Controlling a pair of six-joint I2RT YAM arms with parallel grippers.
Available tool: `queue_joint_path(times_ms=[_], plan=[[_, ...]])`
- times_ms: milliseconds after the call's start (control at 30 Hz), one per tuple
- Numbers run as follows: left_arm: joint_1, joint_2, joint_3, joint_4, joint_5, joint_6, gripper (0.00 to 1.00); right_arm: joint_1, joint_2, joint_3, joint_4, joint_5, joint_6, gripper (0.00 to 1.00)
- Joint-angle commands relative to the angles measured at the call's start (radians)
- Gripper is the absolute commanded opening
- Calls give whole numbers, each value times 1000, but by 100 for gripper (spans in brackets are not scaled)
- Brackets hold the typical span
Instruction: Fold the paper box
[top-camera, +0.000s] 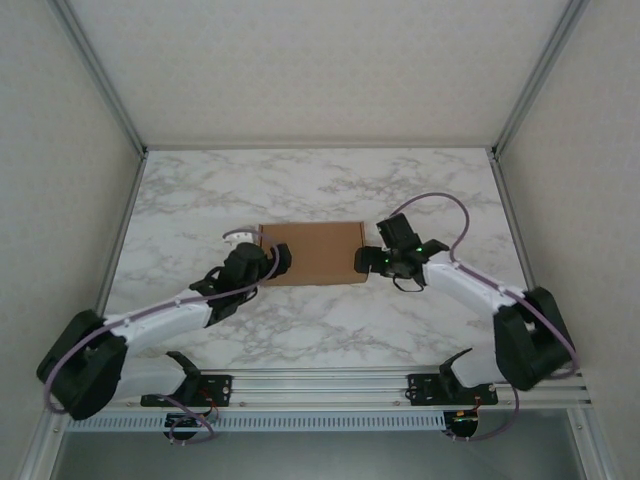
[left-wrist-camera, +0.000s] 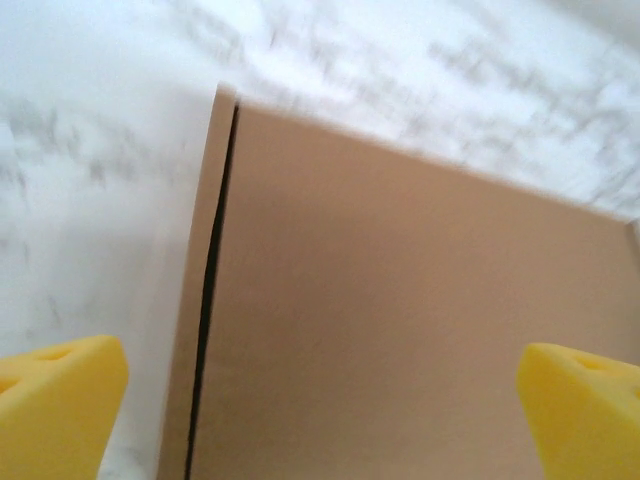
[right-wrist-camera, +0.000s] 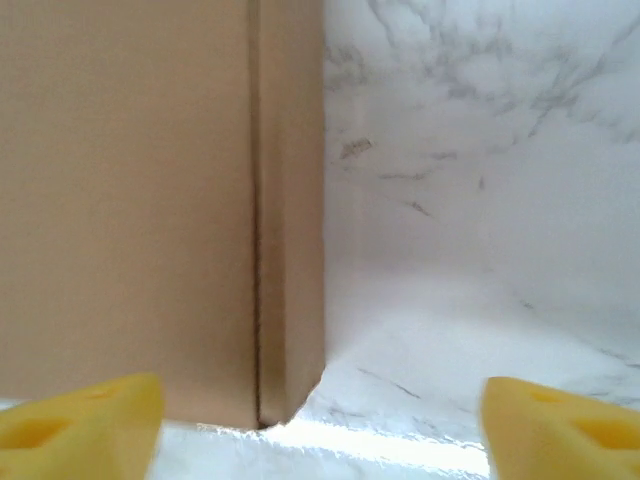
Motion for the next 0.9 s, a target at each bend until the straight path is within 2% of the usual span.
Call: queue_joint_path(times_ms=[0,100,167,233,267,333,367,433,500,533,600,667,733,867], plan=[[0,-137,89,-26,-83,129,100,-2,-186,83,-41,44,-66,99],[6,-227,117,-7,-174,216,100,-1,-301,161,-67,124,-87,99],[9,-257,127,22,-272,286,100,-1,-339,198,-76,234,-82,99],[11,-277,113,88,-313,451,100,-1,-359,212,-77,416,-56,99],[12,-286,87,128,-338,491,100,-2,-367,207,-65,486,-61,99],[22,-314,-7,267,-371,575,100,-4,-390,145,30,572,-158,99],[33,-331,-66,342,-372,612,100,-9,-404,94,122,568,-252,99],[86,-362,-164,451,-349,596,100,-14,-427,-16,293,530,-410,99],[201,-358,-223,487,-231,549,100,-17,-444,-140,463,444,-537,99],[245,-324,-236,493,-217,536,100,-21,-443,-184,545,417,-569,99],[332,-218,-232,469,-299,435,100,-24,-414,-251,671,386,-627,99],[385,-138,-231,498,-287,438,100,-41,-362,-280,716,436,-620,99],[400,-75,-181,455,-329,447,100,-81,-318,-295,715,488,-595,99],[433,9,-165,503,-358,501,100,-189,-249,-364,761,508,-558,99]])
